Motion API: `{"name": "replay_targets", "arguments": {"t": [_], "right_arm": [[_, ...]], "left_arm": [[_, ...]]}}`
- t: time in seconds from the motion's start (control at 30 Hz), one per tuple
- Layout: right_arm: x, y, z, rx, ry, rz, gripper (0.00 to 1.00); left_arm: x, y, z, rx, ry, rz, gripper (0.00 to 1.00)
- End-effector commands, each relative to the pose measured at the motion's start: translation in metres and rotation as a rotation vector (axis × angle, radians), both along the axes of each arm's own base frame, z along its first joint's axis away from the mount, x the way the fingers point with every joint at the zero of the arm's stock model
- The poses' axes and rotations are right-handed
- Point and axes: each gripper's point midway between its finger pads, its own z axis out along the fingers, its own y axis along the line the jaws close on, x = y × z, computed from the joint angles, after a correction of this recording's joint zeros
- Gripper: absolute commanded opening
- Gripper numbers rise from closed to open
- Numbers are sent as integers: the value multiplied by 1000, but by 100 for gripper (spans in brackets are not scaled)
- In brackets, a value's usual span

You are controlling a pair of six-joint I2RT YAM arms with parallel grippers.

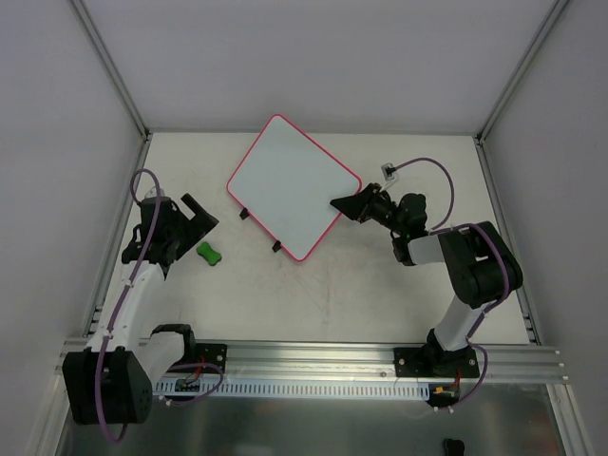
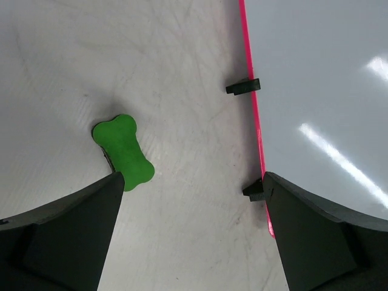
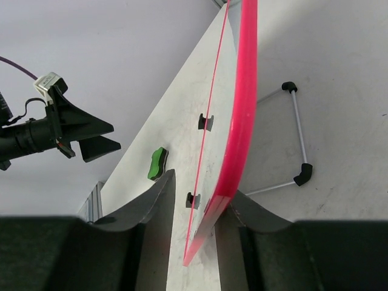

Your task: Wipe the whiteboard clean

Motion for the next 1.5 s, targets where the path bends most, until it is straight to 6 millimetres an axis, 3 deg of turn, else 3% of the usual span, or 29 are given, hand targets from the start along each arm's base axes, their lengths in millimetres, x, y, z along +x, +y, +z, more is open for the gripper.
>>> {"name": "replay_targets", "arguments": {"t": [0.0,0.07,0.13,0.23,0.4,0.5,0.63,0.7,0.8,0.83,0.87,0.93,1.07,1.2,1.3,1.47], "right_arm": [[-12,4,57,69,-283,38,34],[-11,3,59,69,-287,37,43],[-12,1,59,67,-288,29,62],[-9,-8,60,66,-292,-10,79],[-14,-22,69,67,-313,-52,85],[-23,-32,83,70,-361,-89,98],[-37,-45,89,79,-369,-135,99],[-45,-52,97,94,-381,-154,99],[-55,-66,83,83,-325,-198,99],[-60,-71,92,87,-332,-219,99],[-58,-73,70,26,-235,-231,99],[-63,-84,56,-52,-142,-294,99],[-83,-107,46,-196,-124,-378,99],[-100,-124,32,-277,-103,-437,99],[-112,-142,0,-374,-19,-490,99],[-121,-150,-25,-398,-21,-516,99]], "left_arm": [[-6,-5,0,2,-17,-27,99],[-6,-6,4,-8,-29,-30,99],[-6,-7,7,-9,-40,-33,99],[-5,-9,14,-6,-61,-53,99],[-7,-12,28,0,-117,-81,99],[-10,-11,39,9,-171,-85,99],[-14,-17,52,-6,-274,-106,99],[-19,-18,49,-22,-294,-101,99],[-27,-22,46,-17,-327,-130,99],[-28,-23,44,-9,-334,-148,99],[-32,-27,43,-9,-346,-172,99],[-36,-27,38,18,-356,-200,99],[-47,-26,20,51,-366,-220,99],[-54,-26,16,86,-423,-240,99],[-59,-32,18,94,-470,-287,99],[-64,-33,12,107,-521,-297,99]]}}
